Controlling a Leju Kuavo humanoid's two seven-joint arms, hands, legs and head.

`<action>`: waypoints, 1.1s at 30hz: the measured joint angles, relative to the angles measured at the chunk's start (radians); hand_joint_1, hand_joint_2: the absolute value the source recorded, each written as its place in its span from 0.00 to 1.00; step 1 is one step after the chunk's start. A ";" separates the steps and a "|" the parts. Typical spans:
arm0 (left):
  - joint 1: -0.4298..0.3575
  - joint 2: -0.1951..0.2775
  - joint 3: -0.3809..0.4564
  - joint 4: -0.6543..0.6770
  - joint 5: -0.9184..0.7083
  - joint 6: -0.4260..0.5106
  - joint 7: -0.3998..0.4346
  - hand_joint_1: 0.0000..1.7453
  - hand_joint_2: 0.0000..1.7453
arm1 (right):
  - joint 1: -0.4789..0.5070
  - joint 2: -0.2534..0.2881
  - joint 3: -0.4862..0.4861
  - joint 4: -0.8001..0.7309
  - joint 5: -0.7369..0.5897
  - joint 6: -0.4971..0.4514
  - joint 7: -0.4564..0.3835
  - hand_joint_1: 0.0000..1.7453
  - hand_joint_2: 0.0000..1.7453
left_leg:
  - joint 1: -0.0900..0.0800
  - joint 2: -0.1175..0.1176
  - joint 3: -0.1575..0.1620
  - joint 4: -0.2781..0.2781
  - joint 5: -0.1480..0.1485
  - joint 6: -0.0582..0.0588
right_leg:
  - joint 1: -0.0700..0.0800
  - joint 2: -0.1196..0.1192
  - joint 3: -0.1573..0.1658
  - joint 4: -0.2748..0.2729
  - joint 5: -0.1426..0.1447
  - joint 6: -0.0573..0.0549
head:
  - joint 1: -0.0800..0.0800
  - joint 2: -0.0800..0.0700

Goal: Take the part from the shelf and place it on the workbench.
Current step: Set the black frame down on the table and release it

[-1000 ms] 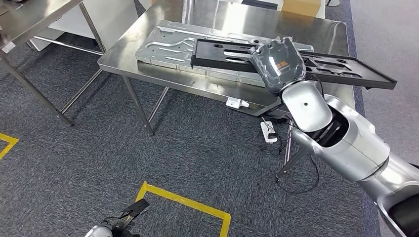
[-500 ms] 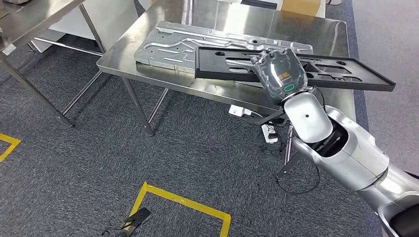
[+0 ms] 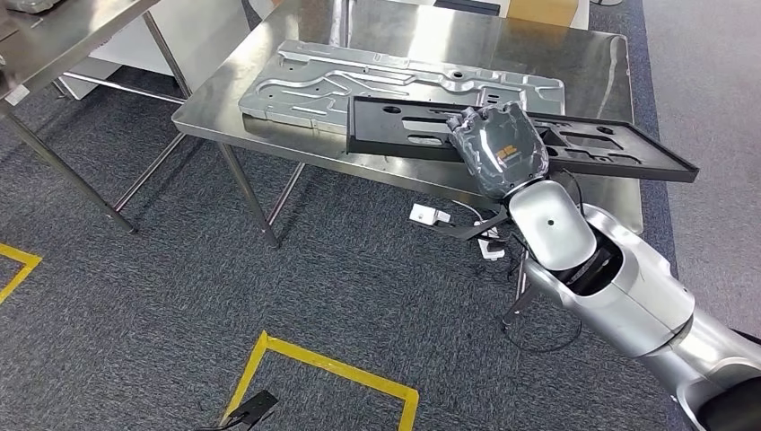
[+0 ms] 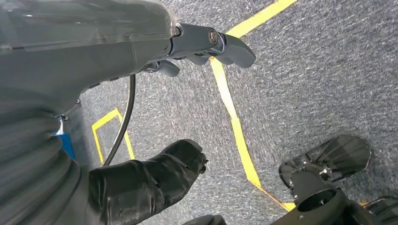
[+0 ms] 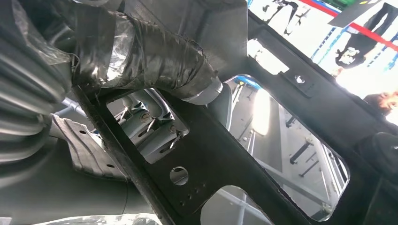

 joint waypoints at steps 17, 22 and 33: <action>-0.007 -0.008 -0.008 0.010 -0.005 -0.038 0.003 0.00 1.00 | -0.003 0.015 0.014 0.025 0.003 0.000 -0.022 1.00 1.00 | -0.002 -0.001 0.000 0.000 -0.001 -0.002 | -0.004 -0.004 0.003 -0.004 0.000 0.000 | 0.000 0.000; -0.011 -0.005 -0.012 0.012 0.000 -0.053 0.003 0.00 1.00 | -0.006 0.022 0.018 0.040 0.000 0.000 -0.024 1.00 1.00 | -0.002 -0.001 0.000 0.000 -0.001 -0.002 | -0.004 -0.004 0.004 -0.004 0.000 0.000 | 0.000 0.000; -0.014 0.003 -0.013 0.014 -0.001 -0.056 0.003 0.00 1.00 | -0.011 0.028 0.024 0.057 -0.006 0.007 -0.025 1.00 1.00 | -0.002 -0.001 0.000 0.000 -0.001 -0.002 | -0.003 -0.004 0.004 -0.004 0.000 0.000 | 0.000 0.000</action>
